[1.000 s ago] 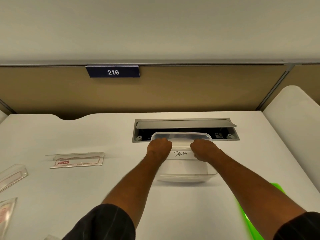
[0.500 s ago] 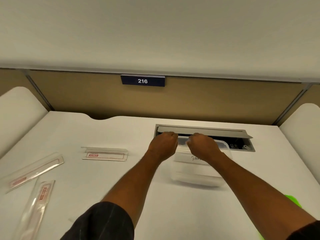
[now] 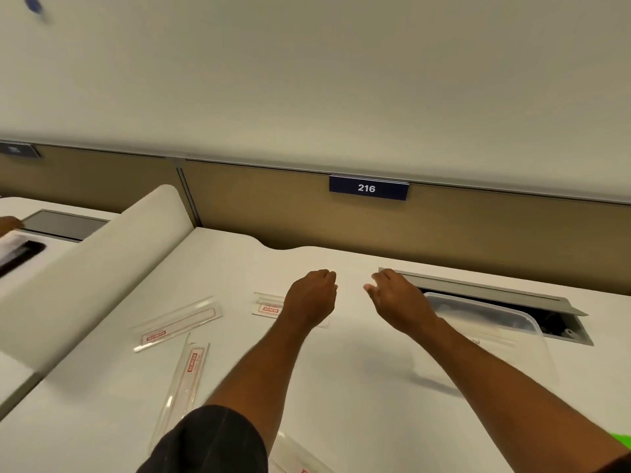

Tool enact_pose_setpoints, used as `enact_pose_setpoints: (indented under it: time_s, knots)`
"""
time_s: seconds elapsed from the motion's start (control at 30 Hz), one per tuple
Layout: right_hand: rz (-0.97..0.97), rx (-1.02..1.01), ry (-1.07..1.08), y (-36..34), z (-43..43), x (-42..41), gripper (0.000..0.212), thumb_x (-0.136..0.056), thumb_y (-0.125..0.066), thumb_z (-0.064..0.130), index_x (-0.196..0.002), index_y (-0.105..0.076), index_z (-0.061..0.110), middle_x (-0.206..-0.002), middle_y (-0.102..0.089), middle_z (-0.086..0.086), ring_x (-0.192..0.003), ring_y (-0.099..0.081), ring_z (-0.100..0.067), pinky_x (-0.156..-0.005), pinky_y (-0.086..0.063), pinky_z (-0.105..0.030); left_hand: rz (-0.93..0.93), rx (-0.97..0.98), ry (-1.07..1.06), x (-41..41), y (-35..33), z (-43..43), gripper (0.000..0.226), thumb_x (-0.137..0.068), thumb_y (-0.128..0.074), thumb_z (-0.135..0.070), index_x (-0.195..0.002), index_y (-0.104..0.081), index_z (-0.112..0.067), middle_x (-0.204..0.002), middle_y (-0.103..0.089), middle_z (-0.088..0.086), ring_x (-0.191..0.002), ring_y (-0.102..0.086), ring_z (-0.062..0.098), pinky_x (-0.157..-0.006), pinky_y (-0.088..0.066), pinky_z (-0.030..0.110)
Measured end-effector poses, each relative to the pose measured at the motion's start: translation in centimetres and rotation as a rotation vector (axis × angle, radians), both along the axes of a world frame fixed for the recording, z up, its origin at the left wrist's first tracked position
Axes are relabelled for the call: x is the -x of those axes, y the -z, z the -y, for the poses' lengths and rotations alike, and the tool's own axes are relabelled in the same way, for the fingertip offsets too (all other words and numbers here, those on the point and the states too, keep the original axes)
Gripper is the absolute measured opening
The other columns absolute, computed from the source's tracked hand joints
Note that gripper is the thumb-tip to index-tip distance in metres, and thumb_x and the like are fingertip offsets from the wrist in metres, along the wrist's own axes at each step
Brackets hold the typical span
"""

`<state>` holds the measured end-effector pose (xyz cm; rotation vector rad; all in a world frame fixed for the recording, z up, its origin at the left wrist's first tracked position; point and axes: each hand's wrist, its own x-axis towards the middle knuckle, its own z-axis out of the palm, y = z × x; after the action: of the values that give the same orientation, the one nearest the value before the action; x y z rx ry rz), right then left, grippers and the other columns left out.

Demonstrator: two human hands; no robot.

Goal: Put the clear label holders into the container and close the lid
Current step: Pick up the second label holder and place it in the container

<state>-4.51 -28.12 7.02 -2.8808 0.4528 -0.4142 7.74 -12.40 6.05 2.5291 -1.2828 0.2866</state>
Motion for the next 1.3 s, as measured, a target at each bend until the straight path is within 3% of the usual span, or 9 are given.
enact_pose_setpoints:
  time_s: [0.57,0.9,1.17,1.3]
  knots:
    - [-0.157,-0.031,-0.086,5.1,-6.3,-8.6,0.03,-0.1,-0.035,0.028,-0.115,-0.054,0.011,-0.113,-0.06,-0.007,-0.097,-0.059,-0.026,-0.078,-0.049,-0.037,-0.027,-0.21,-0.099,-6.8,3.6,-6.3,0.01,-0.092,-0.046,-0.014,-0.092,-0.056,-0.012,-0.094,-0.064,0.006,-0.085,-0.06,0.025,-0.061,-0.038,0.033]
    - [-0.264,0.018,-0.096,8.1,-5.7,-9.8,0.024,-0.099,-0.04,0.025,-0.109,-0.054,0.009,-0.109,-0.059,-0.01,-0.093,-0.06,-0.029,-0.073,-0.048,-0.04,-0.045,-0.271,-0.011,-7.9,7.0,-4.2,0.015,-0.093,-0.045,-0.008,-0.105,-0.055,-0.009,-0.107,-0.059,0.007,-0.102,-0.057,0.025,-0.075,-0.046,0.034]
    - [-0.259,0.03,-0.12,9.8,-4.7,-10.6,0.022,-0.098,-0.04,0.026,-0.103,-0.055,0.01,-0.104,-0.06,-0.008,-0.09,-0.06,-0.028,-0.069,-0.046,-0.037,-0.009,-0.415,-0.003,-7.8,8.1,-2.9,0.02,-0.087,-0.043,0.0,-0.096,-0.058,-0.011,-0.098,-0.064,0.007,-0.093,-0.062,0.028,-0.063,-0.038,0.033]
    - [-0.274,0.045,-0.121,10.3,-4.7,-10.7,0.018,-0.095,-0.04,0.019,-0.093,-0.056,0.012,-0.097,-0.061,-0.008,-0.086,-0.061,-0.028,-0.061,-0.036,-0.034,0.028,-0.419,-0.001,-8.0,8.2,-2.5,0.023,-0.087,-0.041,0.003,-0.096,-0.058,-0.011,-0.097,-0.063,0.008,-0.091,-0.061,0.028,-0.061,-0.035,0.033]
